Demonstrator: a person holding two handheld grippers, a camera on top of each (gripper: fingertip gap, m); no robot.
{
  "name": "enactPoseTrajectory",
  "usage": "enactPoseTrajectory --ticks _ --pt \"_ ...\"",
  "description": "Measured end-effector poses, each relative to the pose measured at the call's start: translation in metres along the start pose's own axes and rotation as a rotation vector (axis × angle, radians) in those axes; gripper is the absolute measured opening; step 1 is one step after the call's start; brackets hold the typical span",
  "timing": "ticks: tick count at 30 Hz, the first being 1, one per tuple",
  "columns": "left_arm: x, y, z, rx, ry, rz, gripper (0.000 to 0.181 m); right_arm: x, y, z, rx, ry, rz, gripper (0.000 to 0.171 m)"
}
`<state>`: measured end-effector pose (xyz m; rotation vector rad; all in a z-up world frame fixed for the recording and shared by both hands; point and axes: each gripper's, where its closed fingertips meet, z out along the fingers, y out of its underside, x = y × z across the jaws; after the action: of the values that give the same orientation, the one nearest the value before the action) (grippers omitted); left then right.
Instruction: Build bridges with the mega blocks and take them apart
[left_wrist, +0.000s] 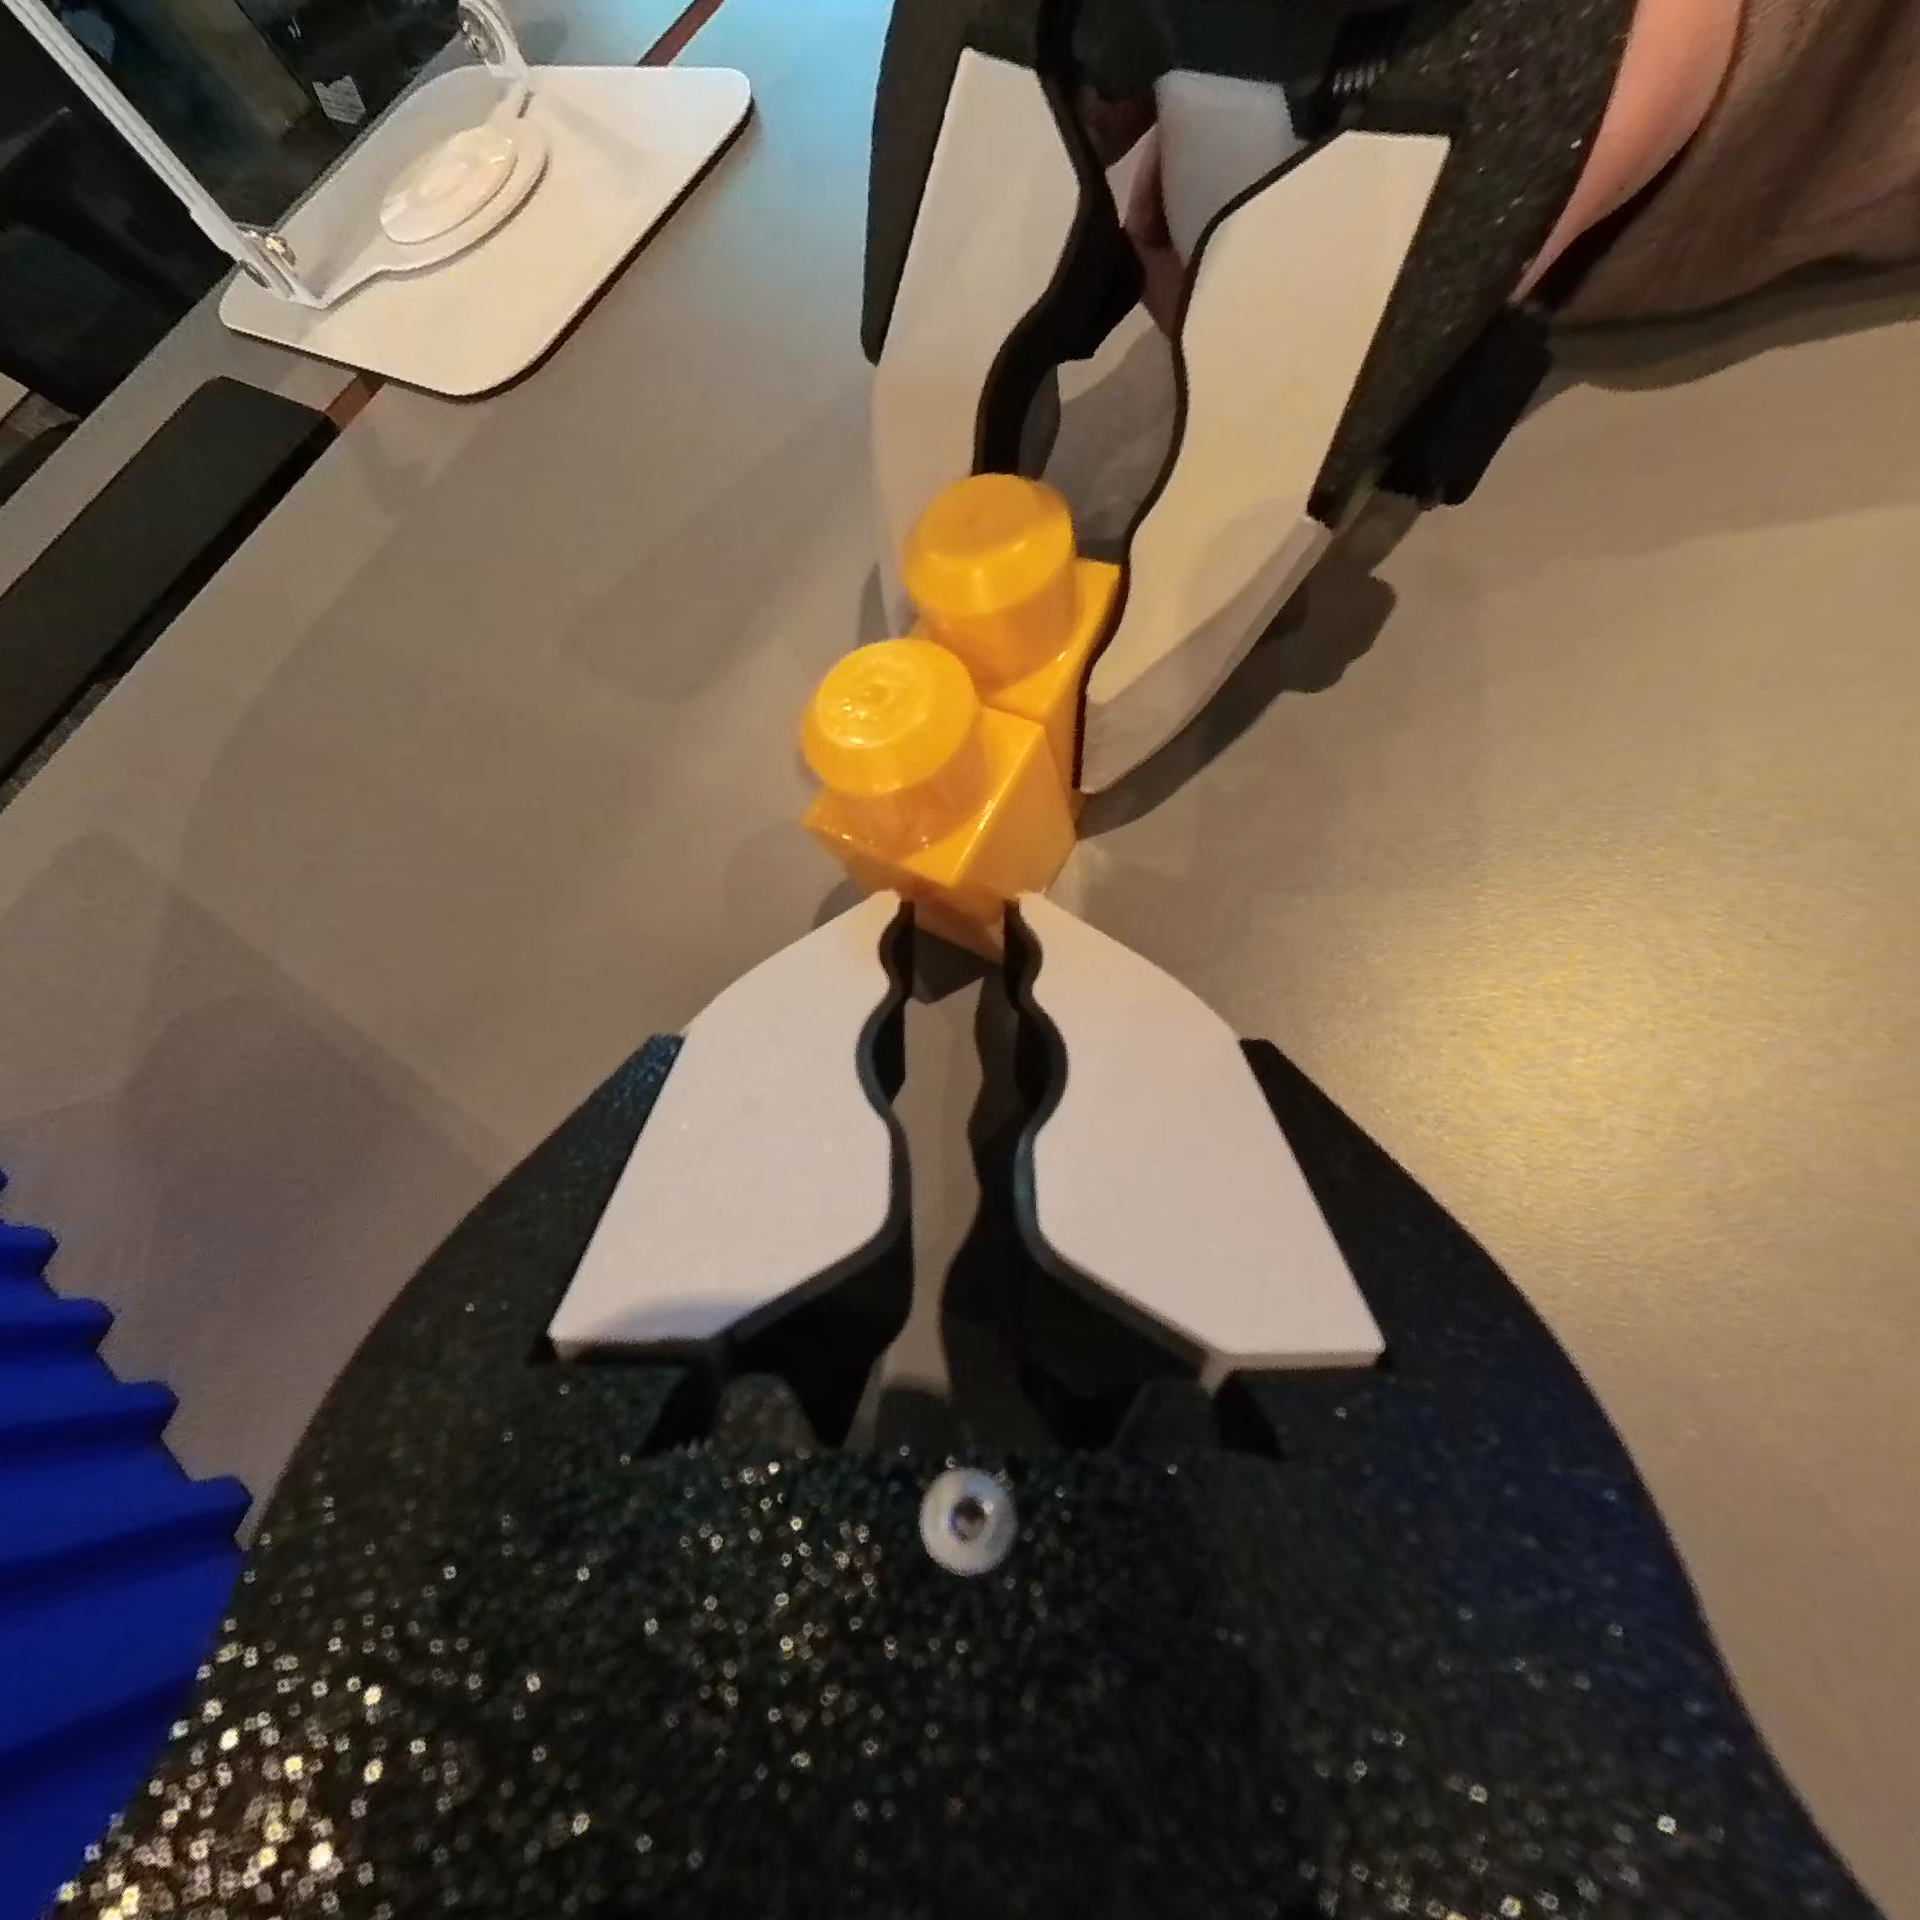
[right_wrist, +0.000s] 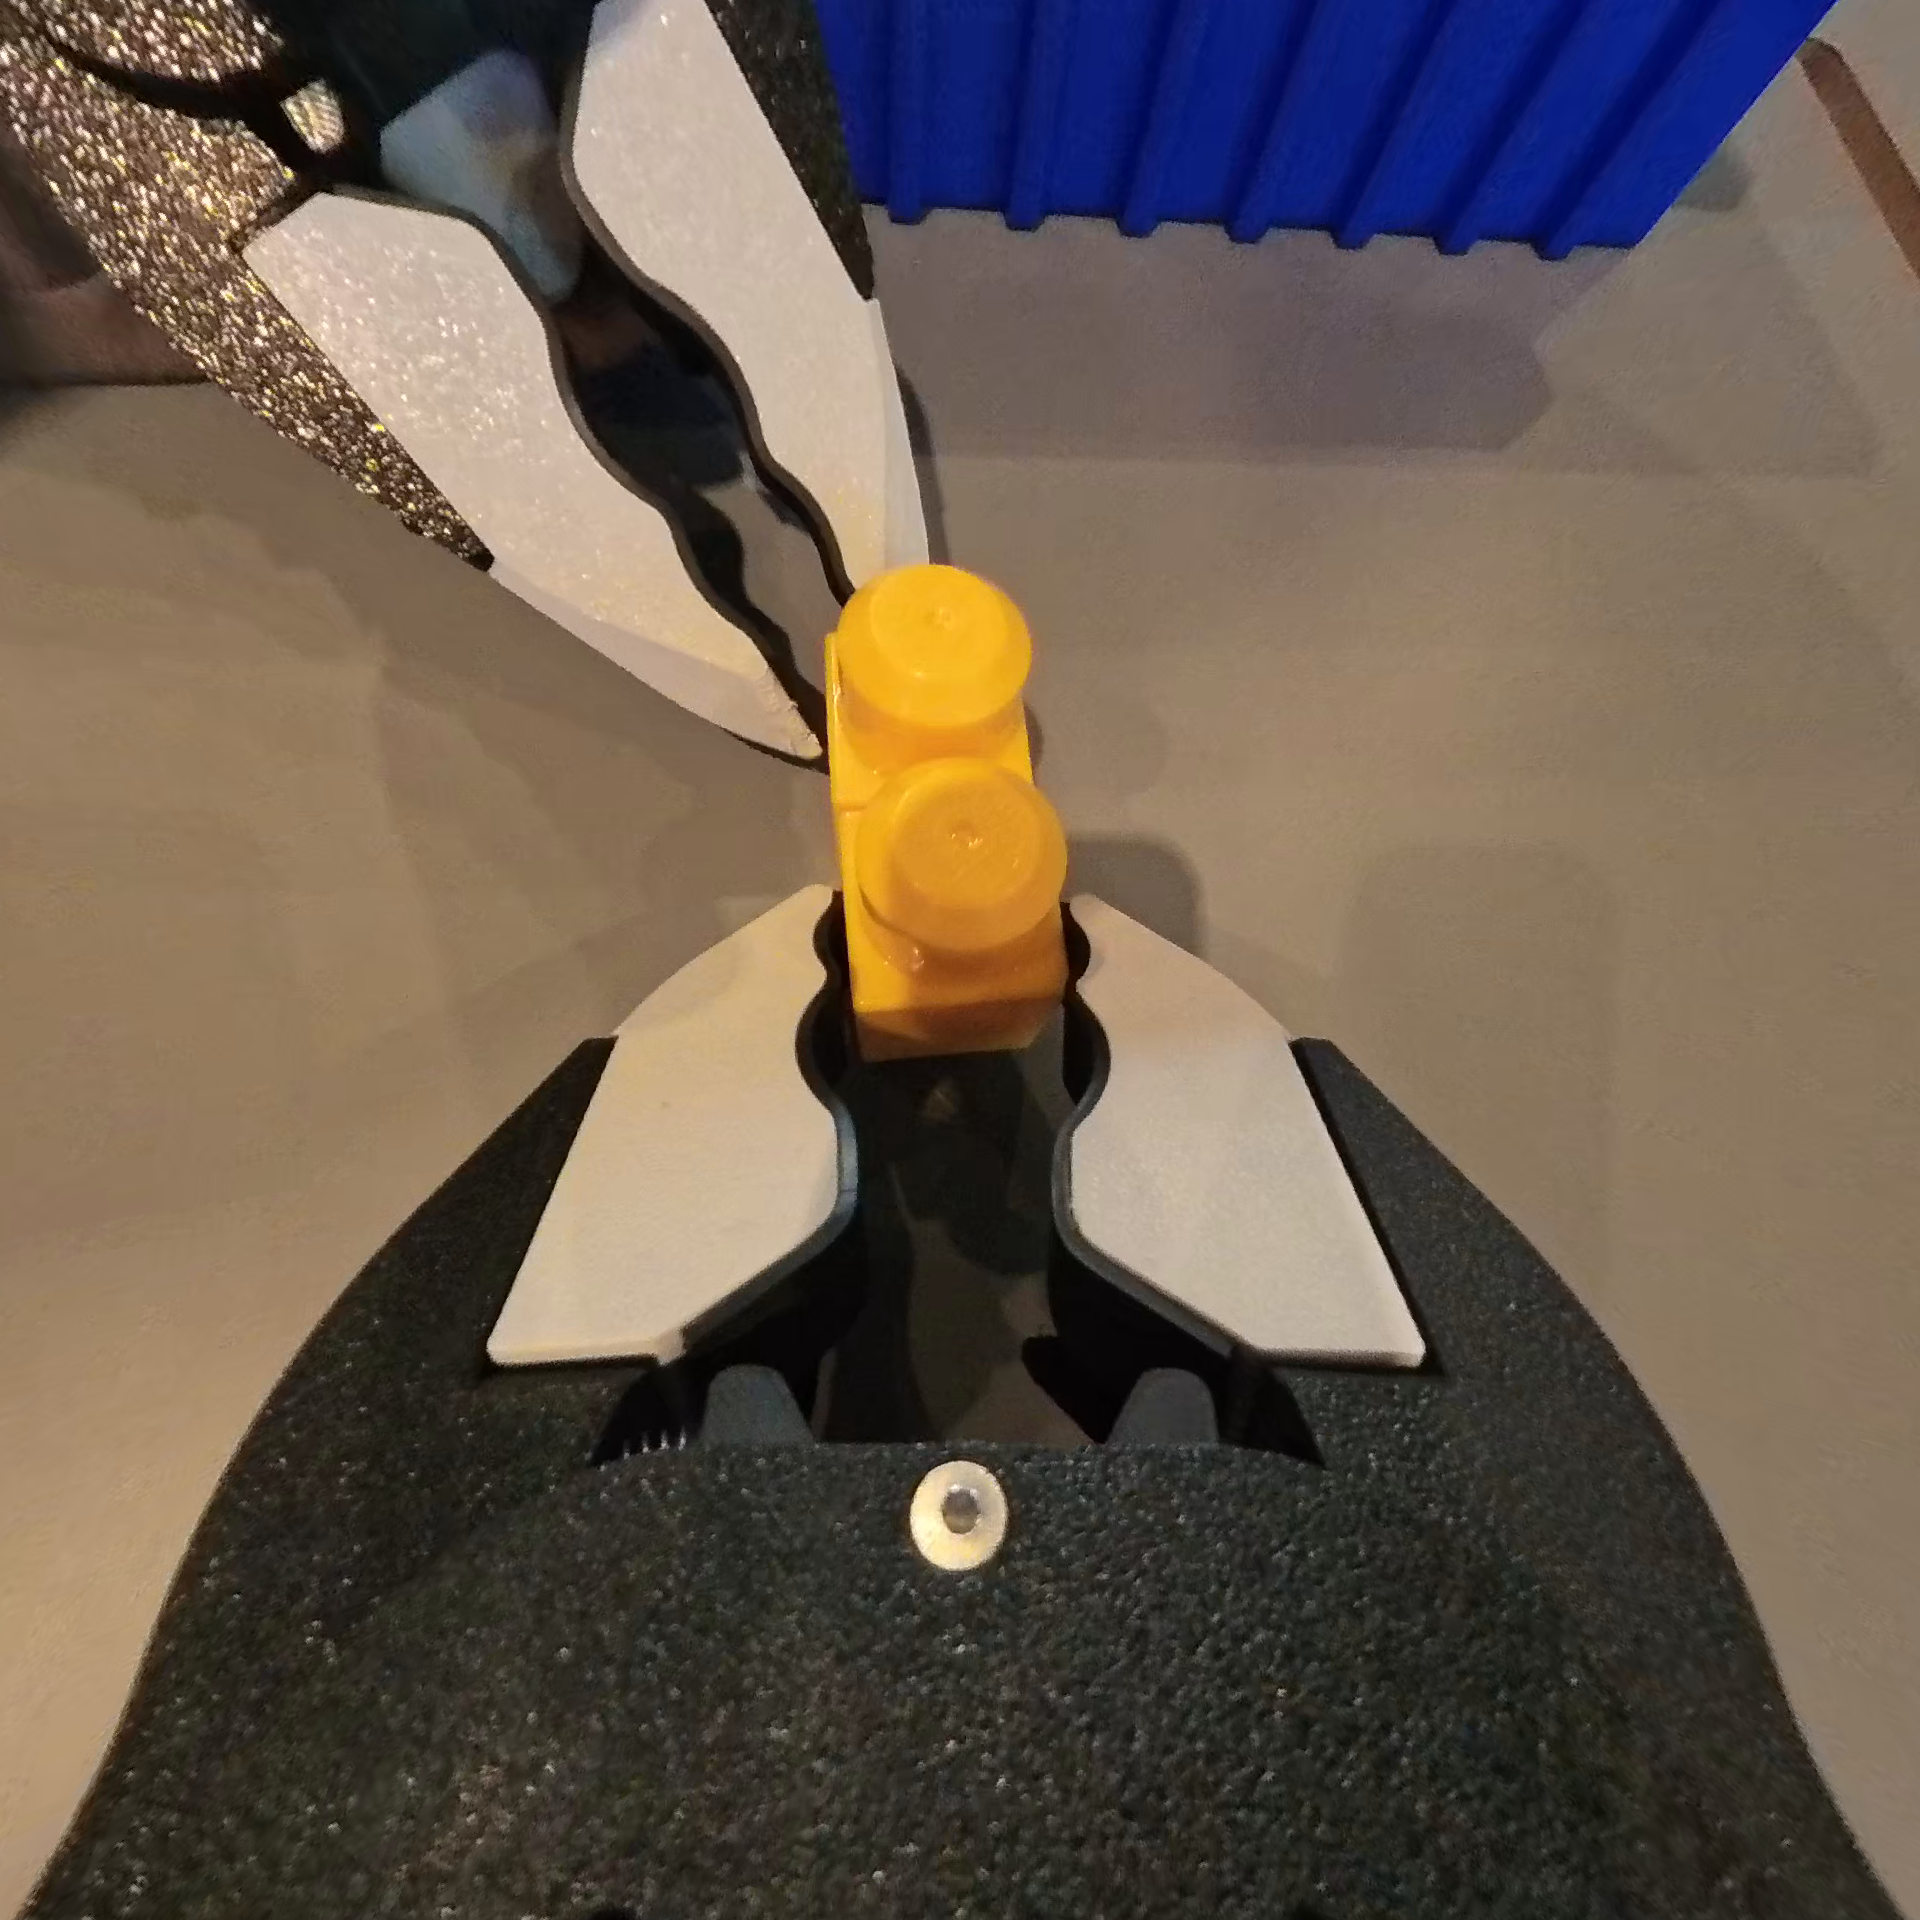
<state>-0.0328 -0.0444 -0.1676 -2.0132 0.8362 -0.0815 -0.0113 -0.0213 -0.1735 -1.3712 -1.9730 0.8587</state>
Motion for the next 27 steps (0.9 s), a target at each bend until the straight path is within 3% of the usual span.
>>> enactPoseTrajectory --ticks 3,6,10,14,18,22,24,27 --pt "0.0 0.0 0.0 0.002 -0.001 -0.003 0.016 -0.001 0.0 0.001 -0.001 -0.003 -0.001 0.039" --pt "-0.004 -0.004 -0.001 0.022 -0.031 -0.015 0.031 -0.003 -0.007 -0.004 0.051 -0.007 0.007 0.065" --pt "-0.004 -0.019 -0.017 0.144 -0.068 -0.091 0.051 0.002 -0.033 -0.046 0.358 0.125 0.005 0.07" --pt "0.016 -0.057 -0.066 0.335 -0.094 -0.215 0.048 0.007 -0.037 -0.087 0.549 0.336 -0.031 0.065" --pt "0.009 -0.068 -0.134 0.318 -0.261 -0.255 0.042 0.011 -0.038 -0.092 0.581 0.366 -0.007 0.063" --pt "-0.06 -0.042 -0.216 0.105 -0.584 0.097 0.043 0.012 -0.039 -0.084 0.563 0.349 -0.005 0.063" --pt "-0.089 -0.013 -0.229 -0.059 -0.544 0.28 0.042 0.012 -0.039 -0.082 0.553 0.35 -0.013 0.063" --pt "-0.122 0.052 -0.223 -0.355 -0.331 0.341 0.049 0.012 -0.038 -0.081 0.545 0.356 -0.016 0.063"
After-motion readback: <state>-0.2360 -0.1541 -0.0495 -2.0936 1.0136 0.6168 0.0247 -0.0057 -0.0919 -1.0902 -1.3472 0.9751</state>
